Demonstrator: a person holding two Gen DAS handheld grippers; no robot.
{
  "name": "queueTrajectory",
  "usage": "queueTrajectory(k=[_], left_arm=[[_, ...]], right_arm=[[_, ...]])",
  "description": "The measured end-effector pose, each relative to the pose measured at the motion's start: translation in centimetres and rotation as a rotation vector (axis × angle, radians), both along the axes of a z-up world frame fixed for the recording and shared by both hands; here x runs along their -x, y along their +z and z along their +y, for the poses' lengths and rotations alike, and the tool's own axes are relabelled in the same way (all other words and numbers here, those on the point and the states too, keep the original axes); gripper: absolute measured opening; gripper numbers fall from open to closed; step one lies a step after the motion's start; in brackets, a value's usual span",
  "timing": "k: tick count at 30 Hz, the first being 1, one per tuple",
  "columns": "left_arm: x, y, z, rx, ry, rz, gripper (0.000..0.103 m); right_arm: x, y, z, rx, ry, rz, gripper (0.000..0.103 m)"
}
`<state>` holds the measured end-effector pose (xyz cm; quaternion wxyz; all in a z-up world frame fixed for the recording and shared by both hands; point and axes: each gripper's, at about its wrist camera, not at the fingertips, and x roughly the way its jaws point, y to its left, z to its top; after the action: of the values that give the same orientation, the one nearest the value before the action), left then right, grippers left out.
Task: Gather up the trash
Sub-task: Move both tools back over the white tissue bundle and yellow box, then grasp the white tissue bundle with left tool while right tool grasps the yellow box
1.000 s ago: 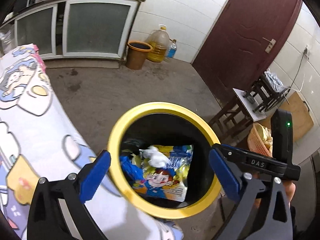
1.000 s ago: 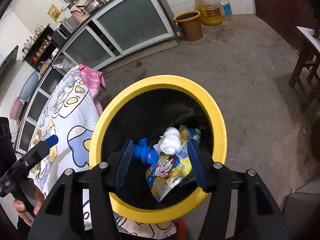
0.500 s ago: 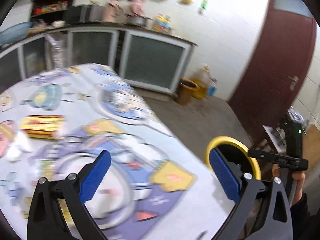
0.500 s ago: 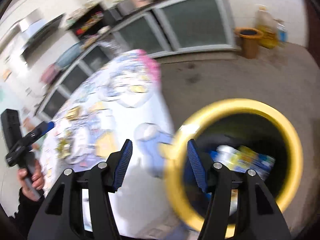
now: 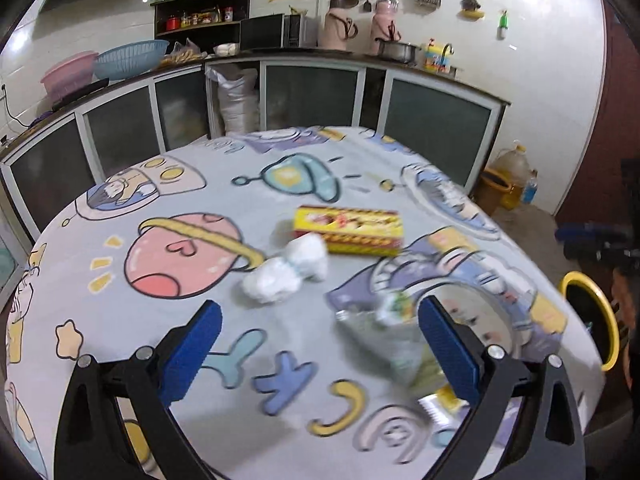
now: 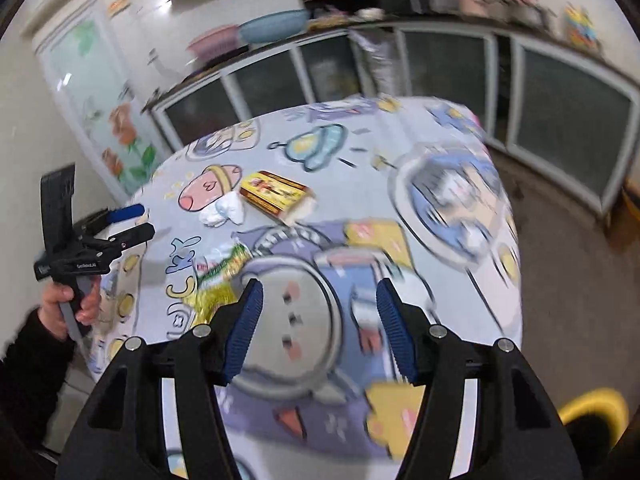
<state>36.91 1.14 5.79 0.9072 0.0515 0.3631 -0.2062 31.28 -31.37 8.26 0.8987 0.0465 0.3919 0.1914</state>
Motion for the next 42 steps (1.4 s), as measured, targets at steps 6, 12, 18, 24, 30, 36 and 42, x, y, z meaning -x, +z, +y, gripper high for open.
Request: queueTrajectory(k=[6, 12, 18, 24, 30, 36, 42], left_arm=[[-2.8, -1.6, 0.5, -0.043, -0.084, 0.057, 0.095], [-5.5, -2.3, -0.9, -0.082, -0.151, 0.077, 0.095], [-7.8, -3.3, -2.5, -0.115, -0.272, 0.129, 0.095], [-10.7, -5.0, -3.1, -0.098, -0.286, 0.204, 0.095], [-11.5, -6.3, -3.6, -0.085, -0.295, 0.215, 0.095], [-11.5, -6.9, -4.5, -0.128, -0.310, 0.210, 0.073], [-11.9, -7.3, -4.5, -0.153, -0.289, 0.222, 0.036]], right_arm=[[-5.2, -0.9, 5.3, 0.132, 0.160, -0.014, 0.069], [-10.7, -2.8, 8.5, 0.196, 0.293, 0.048, 0.074], [-14.5, -4.2, 10.4, 0.239, 0.335, 0.077, 0.074], [-17.5, -6.1, 11.0, 0.274, 0.348, 0.122, 0.074], [-18.5, -7.4, 11.8, 0.263, 0.376, 0.151, 0.070], [-19.0, -7.8, 11.7, 0.246, 0.344, 0.168, 0.061], [-19.1, -7.4, 10.7, 0.202, 0.296, 0.180, 0.038]])
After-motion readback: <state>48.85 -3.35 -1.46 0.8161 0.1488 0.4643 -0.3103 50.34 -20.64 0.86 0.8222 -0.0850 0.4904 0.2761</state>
